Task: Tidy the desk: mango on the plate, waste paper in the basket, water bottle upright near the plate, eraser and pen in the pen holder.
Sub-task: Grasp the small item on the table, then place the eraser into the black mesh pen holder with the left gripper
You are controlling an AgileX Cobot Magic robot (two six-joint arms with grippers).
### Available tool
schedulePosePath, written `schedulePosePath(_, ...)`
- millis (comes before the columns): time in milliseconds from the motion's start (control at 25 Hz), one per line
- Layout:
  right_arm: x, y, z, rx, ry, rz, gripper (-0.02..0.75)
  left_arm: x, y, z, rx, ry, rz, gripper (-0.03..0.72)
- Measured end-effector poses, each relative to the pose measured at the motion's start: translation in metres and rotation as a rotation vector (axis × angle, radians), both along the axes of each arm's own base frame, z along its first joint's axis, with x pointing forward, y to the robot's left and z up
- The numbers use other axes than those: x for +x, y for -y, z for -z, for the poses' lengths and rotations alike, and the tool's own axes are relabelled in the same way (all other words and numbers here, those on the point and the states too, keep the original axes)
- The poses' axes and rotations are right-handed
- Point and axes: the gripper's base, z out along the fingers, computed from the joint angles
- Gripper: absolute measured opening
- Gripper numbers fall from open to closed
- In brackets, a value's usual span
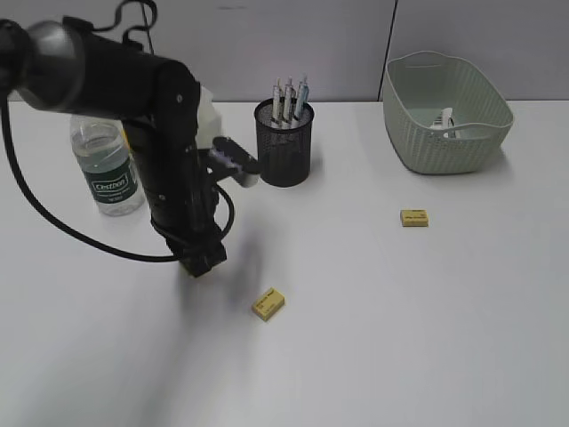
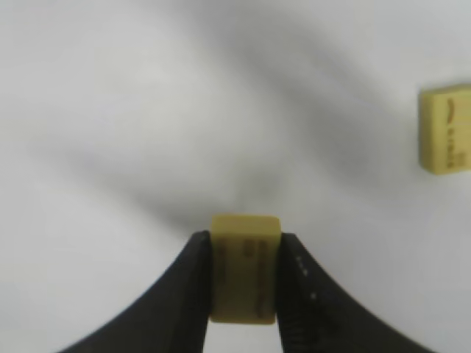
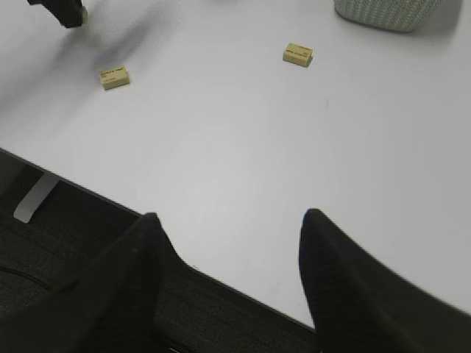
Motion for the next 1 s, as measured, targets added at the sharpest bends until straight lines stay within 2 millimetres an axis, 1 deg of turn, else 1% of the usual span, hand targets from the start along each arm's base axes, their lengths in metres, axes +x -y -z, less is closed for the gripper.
schedulePosePath(240,0.0,0.0,0.0,0.001,0.0,0.0,0.467,-0.002,0.003,-0.068,-0.157,0.158,-0.026,0.212)
schedulePosePath(440,-0.001,0.0,0.001,-0.007,-0.017,-0.001,0.467,0.009,0.016,-0.117,-0.321,0.28,-0.058,0.212)
schedulePosePath(560,-0.002,0.001,0.003,-0.018,-0.035,-0.001,0.467,0.019,0.024,-0.137,-0.421,0.379,-0.077,0.214)
schedulePosePath(680,-0.003,0.001,0.005,-0.029,-0.055,-0.001,0.467,0.027,0.029,-0.148,-0.511,0.483,-0.108,0.216)
schedulePosePath(800,-0.003,0.001,0.005,-0.03,-0.057,-0.001,0.466,0.039,0.035,-0.147,-0.582,0.562,-0.148,0.218)
schedulePosePath(880,-0.003,0.001,0.005,-0.031,-0.058,-0.001,0.466,0.047,0.037,-0.137,-0.606,0.58,-0.176,0.218)
schedulePosePath(1000,-0.003,0.001,0.006,-0.031,-0.059,-0.001,0.466,0.06,0.039,-0.114,-0.613,0.566,-0.221,0.22)
